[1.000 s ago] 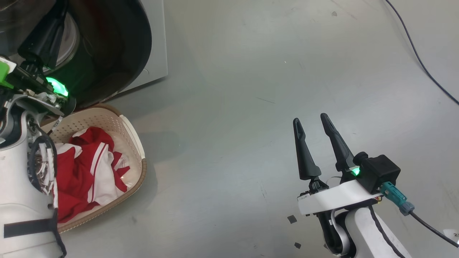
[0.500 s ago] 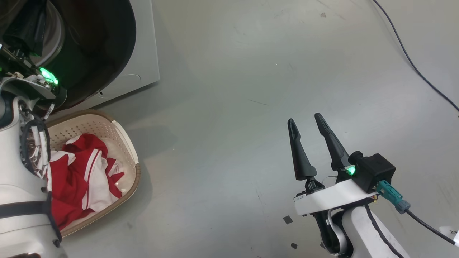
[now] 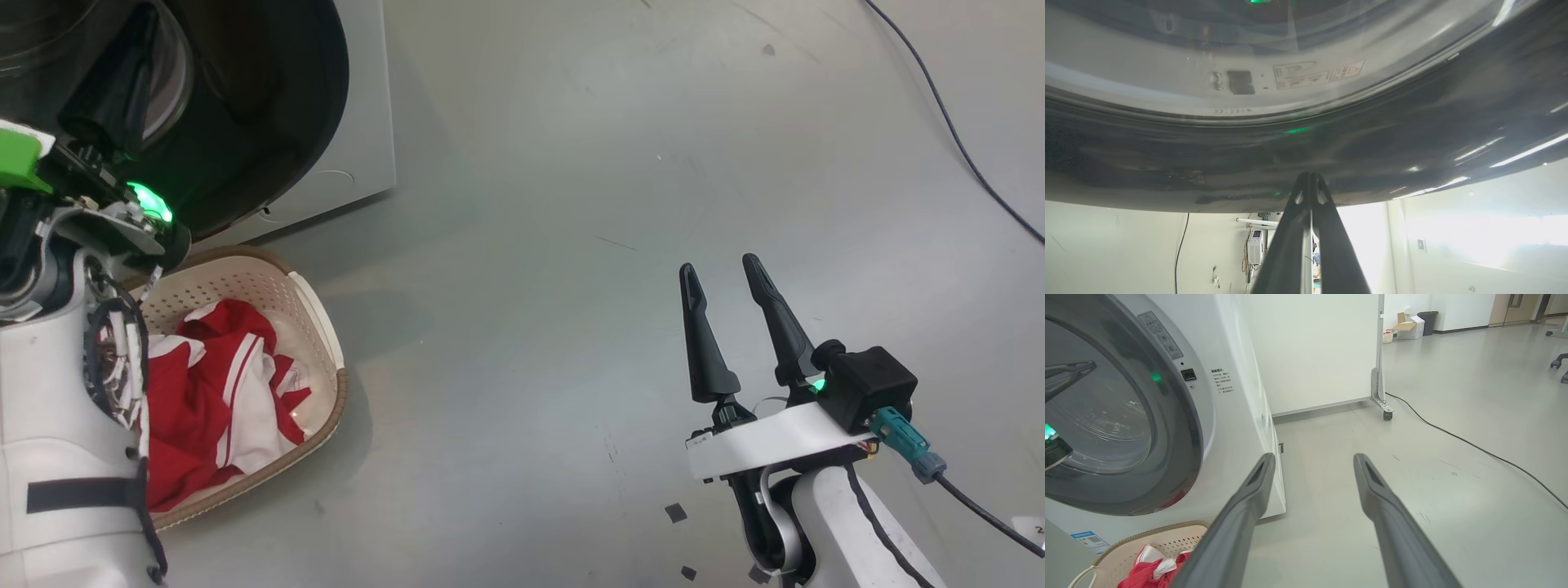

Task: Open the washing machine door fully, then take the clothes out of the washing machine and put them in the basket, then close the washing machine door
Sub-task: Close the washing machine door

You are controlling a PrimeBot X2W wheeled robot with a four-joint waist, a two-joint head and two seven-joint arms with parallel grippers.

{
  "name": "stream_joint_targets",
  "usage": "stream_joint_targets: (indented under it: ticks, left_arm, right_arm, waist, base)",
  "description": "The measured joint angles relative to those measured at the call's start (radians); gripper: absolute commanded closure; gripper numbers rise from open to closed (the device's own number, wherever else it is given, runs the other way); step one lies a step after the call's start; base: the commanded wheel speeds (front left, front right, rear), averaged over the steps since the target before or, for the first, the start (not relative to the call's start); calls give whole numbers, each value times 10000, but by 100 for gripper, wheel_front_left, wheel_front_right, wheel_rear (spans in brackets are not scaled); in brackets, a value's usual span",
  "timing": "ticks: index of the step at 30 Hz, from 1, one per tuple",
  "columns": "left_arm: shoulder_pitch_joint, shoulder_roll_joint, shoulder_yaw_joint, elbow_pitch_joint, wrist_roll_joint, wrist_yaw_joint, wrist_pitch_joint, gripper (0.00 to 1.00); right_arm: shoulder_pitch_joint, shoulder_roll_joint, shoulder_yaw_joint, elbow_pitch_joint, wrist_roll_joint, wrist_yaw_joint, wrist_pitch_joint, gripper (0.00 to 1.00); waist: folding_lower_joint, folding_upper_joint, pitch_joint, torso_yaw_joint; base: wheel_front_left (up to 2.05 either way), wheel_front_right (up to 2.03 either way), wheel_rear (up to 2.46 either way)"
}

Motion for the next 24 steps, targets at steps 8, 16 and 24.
stream_joint_targets:
  ticks: [8,16,24]
  left_arm:
    - [1140,-186,169,-198,-207,-84,180,100]
    - [2051,-313,433,-1407,-385,-88,109,100]
    - [3194,-408,462,-2606,-591,-88,119,50]
  right_arm:
    - [9,-2,-326,211,-456,10,0,0]
    - [19,-4,-838,357,-754,27,0,0]
    - [65,-35,-1200,499,-918,104,0,0]
  waist:
    - [0,0,-148,635]
    - [0,0,-334,1479]
    - [0,0,-569,2405]
  base:
    - [0,0,0]
    - [0,0,0]
    - [0,0,0]
